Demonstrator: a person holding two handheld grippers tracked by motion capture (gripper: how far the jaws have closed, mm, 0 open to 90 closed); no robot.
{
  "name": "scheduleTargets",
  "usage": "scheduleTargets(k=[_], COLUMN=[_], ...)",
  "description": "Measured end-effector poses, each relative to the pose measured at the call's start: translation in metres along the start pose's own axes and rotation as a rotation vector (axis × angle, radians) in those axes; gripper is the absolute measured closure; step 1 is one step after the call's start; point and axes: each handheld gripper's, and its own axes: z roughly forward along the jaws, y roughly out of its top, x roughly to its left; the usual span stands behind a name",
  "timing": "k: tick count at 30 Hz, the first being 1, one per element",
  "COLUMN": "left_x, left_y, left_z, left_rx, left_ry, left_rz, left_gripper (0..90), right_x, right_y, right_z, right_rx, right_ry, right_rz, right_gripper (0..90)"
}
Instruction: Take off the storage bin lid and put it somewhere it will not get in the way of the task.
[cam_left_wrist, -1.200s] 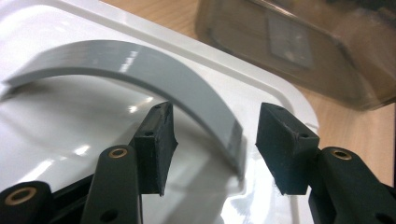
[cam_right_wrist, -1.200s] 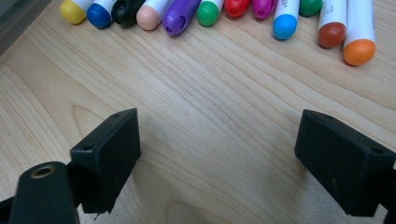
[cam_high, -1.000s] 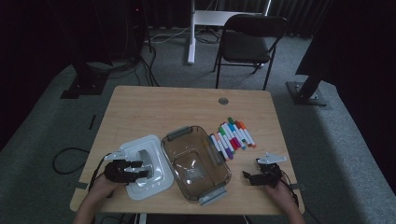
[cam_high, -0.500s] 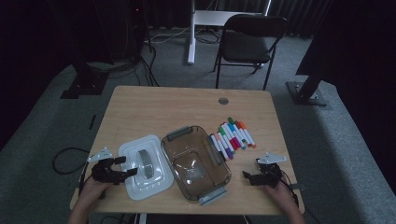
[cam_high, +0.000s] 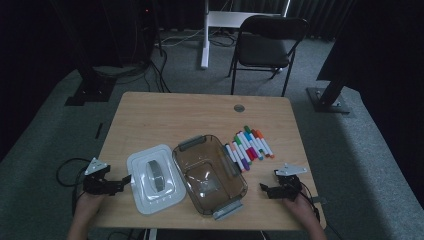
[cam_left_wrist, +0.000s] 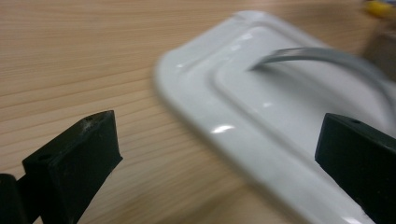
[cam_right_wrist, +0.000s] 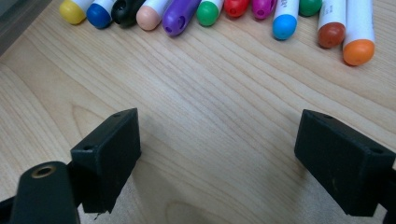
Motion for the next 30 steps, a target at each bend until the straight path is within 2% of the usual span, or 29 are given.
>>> scheduleTargets(k=[5, 7, 8, 10, 13, 14, 18, 19, 24, 30], left_x=[0.009, 0.011, 0.013, 0.015, 0.016, 0.016, 0.012, 0.011, 0.008, 0.007], left_y=[-0.011, -0.013, -0.015, -0.015, -0.014, -0.013, -0.012, -0.011, -0.007, -0.007], left_z=[0.003, 0.006, 0.008, 0.009, 0.011, 0.012, 0.014, 0.015, 0.020, 0.021], left_rx=[0.044, 0.078, 0.090, 0.103, 0.123, 0.129, 0.131, 0.131, 0.127, 0.123], left_ry=[0.080, 0.127, 0.155, 0.160, 0.191, 0.197, 0.180, 0.192, 0.255, 0.267], left_rz=[0.019, 0.026, 0.016, -0.001, -0.015, -0.010, 0.004, -0.007, -0.066, -0.077], left_gripper=[0.5, 0.6, 0.6, 0.6, 0.6, 0.5, 0.6, 0.5, 0.5, 0.5], right_x=[-0.001, -0.001, -0.001, -0.001, -0.001, -0.001, -0.001, -0.001, -0.001, -0.001], right_y=[0.000, 0.000, 0.000, 0.000, 0.000, 0.000, -0.001, -0.001, -0.002, -0.002], right_z=[0.000, 0.000, 0.000, 0.000, -0.001, -0.001, -0.001, -0.001, -0.002, -0.002], right_rx=[-0.001, -0.002, -0.002, -0.002, -0.001, -0.001, -0.002, 0.001, 0.003, 0.003], right_ry=[-0.026, -0.029, -0.031, -0.031, -0.032, -0.032, -0.031, -0.038, -0.045, -0.042], right_rz=[0.024, 0.025, 0.027, 0.027, 0.033, 0.032, 0.028, 0.031, 0.040, 0.040], right_gripper=[14.7, 14.7, 14.8, 14.8, 15.2, 15.2, 15.2, 12.2, 12.8, 12.7])
